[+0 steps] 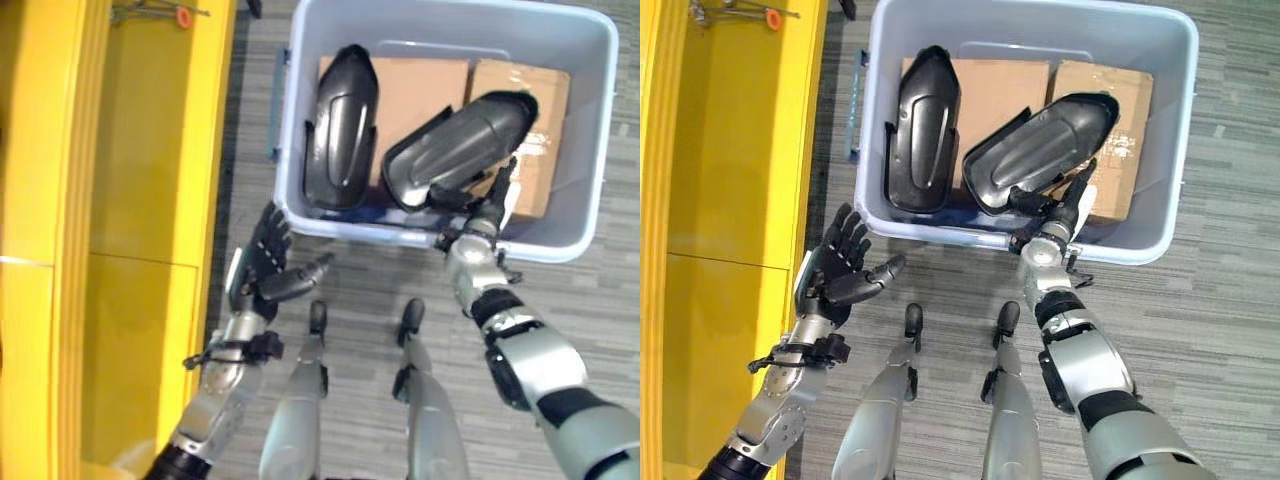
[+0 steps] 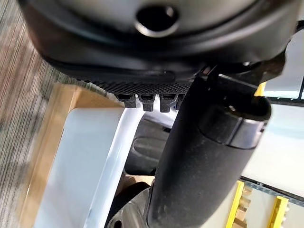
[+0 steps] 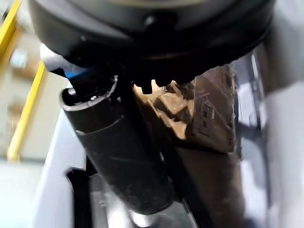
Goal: Move parts from the plastic box to the shelf.
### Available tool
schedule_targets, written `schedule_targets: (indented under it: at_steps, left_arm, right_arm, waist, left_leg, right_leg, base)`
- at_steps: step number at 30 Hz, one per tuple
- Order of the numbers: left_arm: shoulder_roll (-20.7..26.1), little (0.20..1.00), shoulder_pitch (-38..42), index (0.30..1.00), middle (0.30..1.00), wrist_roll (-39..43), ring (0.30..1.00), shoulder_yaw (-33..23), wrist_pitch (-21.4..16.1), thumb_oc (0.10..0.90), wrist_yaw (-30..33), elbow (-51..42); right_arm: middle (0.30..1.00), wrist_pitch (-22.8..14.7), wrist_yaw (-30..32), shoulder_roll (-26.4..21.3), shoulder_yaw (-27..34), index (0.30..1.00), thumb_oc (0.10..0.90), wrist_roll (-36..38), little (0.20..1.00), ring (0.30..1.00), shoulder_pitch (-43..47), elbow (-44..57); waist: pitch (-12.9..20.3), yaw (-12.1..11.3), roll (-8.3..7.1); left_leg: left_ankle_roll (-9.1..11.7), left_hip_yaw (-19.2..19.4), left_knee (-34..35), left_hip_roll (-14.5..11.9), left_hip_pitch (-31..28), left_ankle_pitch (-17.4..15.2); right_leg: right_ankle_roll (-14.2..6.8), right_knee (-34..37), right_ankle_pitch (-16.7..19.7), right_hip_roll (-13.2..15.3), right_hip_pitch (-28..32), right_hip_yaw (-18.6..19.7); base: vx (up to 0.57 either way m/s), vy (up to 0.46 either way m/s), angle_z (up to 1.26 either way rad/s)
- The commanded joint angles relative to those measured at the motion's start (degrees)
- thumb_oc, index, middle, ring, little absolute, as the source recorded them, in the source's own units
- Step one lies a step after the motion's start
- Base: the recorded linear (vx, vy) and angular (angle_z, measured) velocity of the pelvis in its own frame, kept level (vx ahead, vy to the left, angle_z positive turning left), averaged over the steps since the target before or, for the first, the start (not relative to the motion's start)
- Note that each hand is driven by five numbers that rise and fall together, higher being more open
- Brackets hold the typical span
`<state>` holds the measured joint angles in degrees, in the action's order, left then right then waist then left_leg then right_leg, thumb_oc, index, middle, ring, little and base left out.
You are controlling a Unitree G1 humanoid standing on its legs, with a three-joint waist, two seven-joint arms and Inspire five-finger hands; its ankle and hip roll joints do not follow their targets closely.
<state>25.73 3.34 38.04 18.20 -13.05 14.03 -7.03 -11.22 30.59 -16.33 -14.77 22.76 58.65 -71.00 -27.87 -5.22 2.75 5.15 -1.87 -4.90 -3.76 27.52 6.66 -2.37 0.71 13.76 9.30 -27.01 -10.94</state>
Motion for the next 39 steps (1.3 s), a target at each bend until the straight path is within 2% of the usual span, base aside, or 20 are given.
schedule_targets:
  at_steps: [1, 9, 19, 30, 36, 39]
  left_arm:
    - [0.6, 1.0, 3.1, 1.0, 1.0, 0.0, 1.0, 0.8, -4.7, 0.9, -2.7, -8.1]
    - [0.5, 1.0, 3.1, 1.0, 1.0, 0.3, 1.0, 0.6, -4.2, 0.9, -3.4, -8.3]
    - [0.6, 1.0, 3.5, 1.0, 1.0, 0.8, 1.0, 0.7, -4.2, 0.9, -3.3, -7.7]
    - [1.1, 1.0, 2.7, 1.0, 1.0, 2.4, 1.0, -0.3, -4.9, 0.9, -4.1, -7.7]
    - [1.8, 1.0, 0.3, 1.0, 1.0, 2.7, 1.0, -2.6, -4.7, 0.9, -4.5, -6.8]
    - [2.4, 1.0, -1.2, 1.0, 1.0, 3.0, 1.0, -4.7, -4.6, 0.9, -4.7, -6.5]
  right_arm:
    - [0.3, 9.5, -14.3, 10.9, -1.3, 0.3, 0.4, 1.4, 0.3, 0.3, -6.5, -7.2]
    - [0.3, 7.7, -14.7, 11.0, 1.2, 0.3, 0.4, 6.7, 0.3, 0.3, -8.7, -6.7]
    - [0.3, 7.0, -14.0, 9.0, 2.4, 0.3, 0.4, 8.0, 0.3, 0.3, -8.4, -6.4]
    - [0.3, 3.5, -11.3, -1.0, 8.1, 0.3, 0.4, 12.4, 0.3, 0.3, -9.2, -3.4]
    - [0.3, -1.1, -11.8, -2.3, 8.3, 0.3, 0.4, 16.3, 0.3, 0.3, -15.4, 7.3]
    - [0.3, -2.6, -12.9, -2.1, 7.2, 0.3, 0.4, 16.7, 0.3, 0.3, -21.0, 17.7]
  waist:
    - [-1.9, -4.5, 4.83]
    - [-1.9, -4.9, 4.99]
    - [-1.9, -4.4, 4.67]
    - [-1.0, -2.6, 2.71]
    - [1.3, -0.2, -0.03]
    - [2.6, 1.2, -1.42]
  left_leg:
    - [-3.5, 1.8, -4.3, 3.1, -1.6, -8.3]
    - [-3.8, 1.8, -4.2, 3.3, -2.4, -8.4]
    - [-3.7, 2.1, -3.3, 3.2, -4.6, -8.2]
    - [-3.4, 2.1, -1.1, 2.1, -8.3, -7.2]
    - [-3.0, 2.5, 1.0, 0.9, -11.8, -6.8]
    - [-2.7, 2.7, 2.0, 0.2, -13.7, -6.5]
  right_leg:
    - [-6.4, -7.0, -5.5, 6.5, -0.7, 4.5]
    - [-6.5, -6.8, -5.4, 6.8, 0.3, 4.5]
    - [-6.6, -6.4, -5.3, 6.8, 1.9, 4.7]
    - [-6.6, -5.6, -5.1, 6.3, 4.8, 4.3]
    - [-6.5, -5.2, -5.2, 5.3, 6.9, 4.6]
    - [-6.4, -4.9, -5.4, 4.8, 8.2, 4.7]
  base:
    - [0.0, 0.026, 0.14]
    - [0.0, 0.015, 0.02]
    - [0.0, 0.0, 0.0]
    - [0.0, -0.003, 0.0]
    - [0.03, -0.03, 0.0]
    - [0.04, -0.036, -0.03]
